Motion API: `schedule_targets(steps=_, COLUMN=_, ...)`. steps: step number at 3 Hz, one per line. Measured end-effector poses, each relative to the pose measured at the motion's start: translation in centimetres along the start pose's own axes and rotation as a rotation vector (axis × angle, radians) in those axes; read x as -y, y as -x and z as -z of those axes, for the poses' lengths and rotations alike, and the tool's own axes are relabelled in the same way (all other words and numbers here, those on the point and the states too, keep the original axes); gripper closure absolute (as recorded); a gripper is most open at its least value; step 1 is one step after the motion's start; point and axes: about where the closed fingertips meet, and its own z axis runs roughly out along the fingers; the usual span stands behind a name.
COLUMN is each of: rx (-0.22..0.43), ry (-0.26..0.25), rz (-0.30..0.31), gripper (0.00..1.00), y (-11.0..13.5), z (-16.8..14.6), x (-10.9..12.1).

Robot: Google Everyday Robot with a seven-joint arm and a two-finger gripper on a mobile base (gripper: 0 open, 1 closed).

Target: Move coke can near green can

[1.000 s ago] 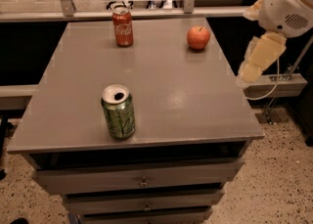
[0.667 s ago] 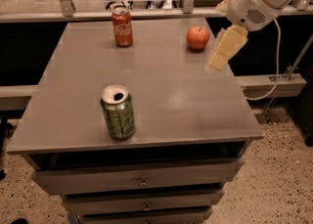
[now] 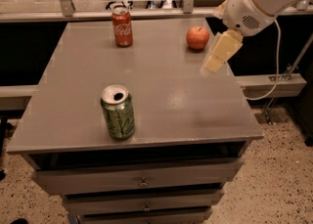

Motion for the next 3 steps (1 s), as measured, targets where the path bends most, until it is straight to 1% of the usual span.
schedule_targets(steps=1, rx=0.083, ry=-0.010, rz=-0.038, gripper=0.00, y=0.7, z=-3.3, x=1.2)
schedule_targets(steps=2, rx=0.194, ry=-0.027, rz=-0.072, gripper=0.00, y=2.1, z=-7.6, x=4.2)
schedule_targets(steps=3, rx=0.292, ry=-0.041, rz=-0.132, gripper=0.00, y=3.7, z=-11.7, x=7.4)
